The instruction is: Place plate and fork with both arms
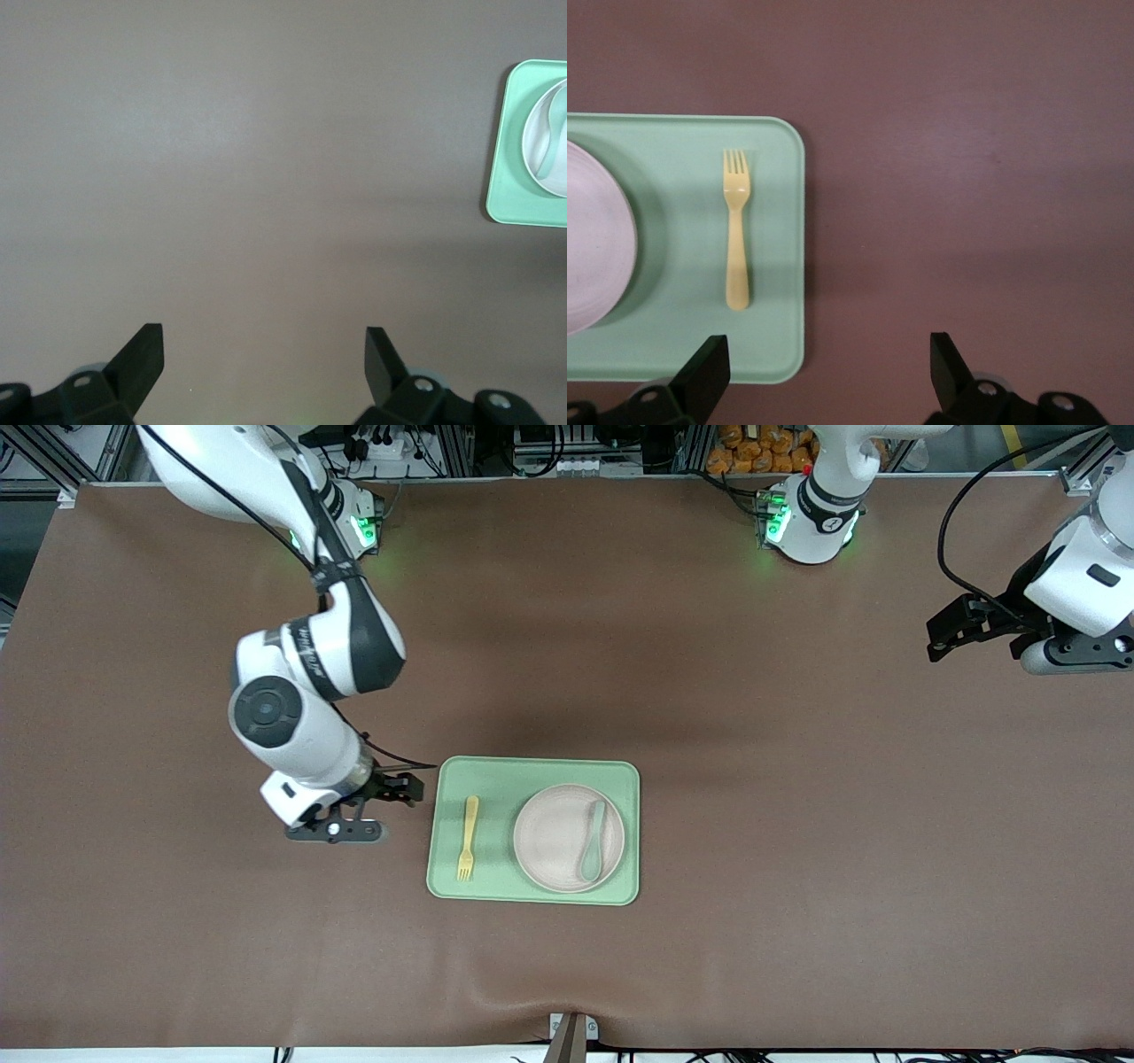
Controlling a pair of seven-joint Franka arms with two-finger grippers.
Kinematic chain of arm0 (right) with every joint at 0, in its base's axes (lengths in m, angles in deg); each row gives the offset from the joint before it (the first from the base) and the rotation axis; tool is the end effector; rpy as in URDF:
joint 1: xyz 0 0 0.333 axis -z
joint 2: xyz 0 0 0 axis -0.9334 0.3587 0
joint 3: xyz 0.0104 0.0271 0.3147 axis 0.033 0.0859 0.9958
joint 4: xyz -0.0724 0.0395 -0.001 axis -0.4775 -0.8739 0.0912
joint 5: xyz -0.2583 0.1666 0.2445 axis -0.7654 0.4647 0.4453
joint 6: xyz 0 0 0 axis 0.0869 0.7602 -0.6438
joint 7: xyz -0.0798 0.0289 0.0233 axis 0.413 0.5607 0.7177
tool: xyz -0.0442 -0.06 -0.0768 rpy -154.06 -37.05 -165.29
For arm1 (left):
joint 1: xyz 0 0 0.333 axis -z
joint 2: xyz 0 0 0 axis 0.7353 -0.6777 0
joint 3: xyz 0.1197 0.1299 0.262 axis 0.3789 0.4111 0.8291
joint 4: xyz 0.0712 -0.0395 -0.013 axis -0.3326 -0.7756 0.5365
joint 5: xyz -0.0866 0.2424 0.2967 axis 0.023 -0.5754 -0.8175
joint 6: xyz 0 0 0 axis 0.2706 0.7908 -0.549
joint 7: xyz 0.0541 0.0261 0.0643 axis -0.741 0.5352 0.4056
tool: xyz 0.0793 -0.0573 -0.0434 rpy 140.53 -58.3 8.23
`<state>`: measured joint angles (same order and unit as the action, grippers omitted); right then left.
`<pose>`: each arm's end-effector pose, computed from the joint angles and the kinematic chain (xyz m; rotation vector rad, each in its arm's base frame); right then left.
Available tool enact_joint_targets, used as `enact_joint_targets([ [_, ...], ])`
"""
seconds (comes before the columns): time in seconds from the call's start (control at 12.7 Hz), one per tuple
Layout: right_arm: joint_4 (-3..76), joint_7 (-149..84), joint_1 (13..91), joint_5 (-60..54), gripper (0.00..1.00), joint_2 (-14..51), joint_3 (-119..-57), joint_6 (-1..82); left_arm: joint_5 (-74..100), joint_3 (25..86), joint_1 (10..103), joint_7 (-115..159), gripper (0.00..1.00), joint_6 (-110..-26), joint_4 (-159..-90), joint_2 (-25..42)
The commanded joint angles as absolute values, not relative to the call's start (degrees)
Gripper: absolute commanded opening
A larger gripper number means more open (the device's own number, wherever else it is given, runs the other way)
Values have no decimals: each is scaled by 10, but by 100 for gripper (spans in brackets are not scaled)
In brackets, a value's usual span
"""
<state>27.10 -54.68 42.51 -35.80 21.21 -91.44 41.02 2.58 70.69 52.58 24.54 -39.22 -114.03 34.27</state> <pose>0.6451 0.2221 0.3779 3.1382 -0.0189 -0.0060 0.5446 -0.0766 0.6330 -3.1201 -0.0235 0.0084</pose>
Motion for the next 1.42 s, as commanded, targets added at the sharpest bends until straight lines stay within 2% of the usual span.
enact_joint_targets([
  [0.0, 295, -503, 459, -354, 100, 159, -905, 358, 25, 705, 525, 249, 100, -388, -1141, 351],
  [0.47, 281, -415, 518, -354, 100, 103, -906, 236, 24, 697, 528, 257, 100, -402, -1136, 344],
  [0.79, 268, -413, 514, -355, 100, 109, -906, 229, 21, 697, 528, 258, 100, -405, -1138, 344],
  [1.34, 266, -344, 566, -355, 100, 84, -908, 202, 21, 697, 526, 256, 100, -403, -1139, 349],
])
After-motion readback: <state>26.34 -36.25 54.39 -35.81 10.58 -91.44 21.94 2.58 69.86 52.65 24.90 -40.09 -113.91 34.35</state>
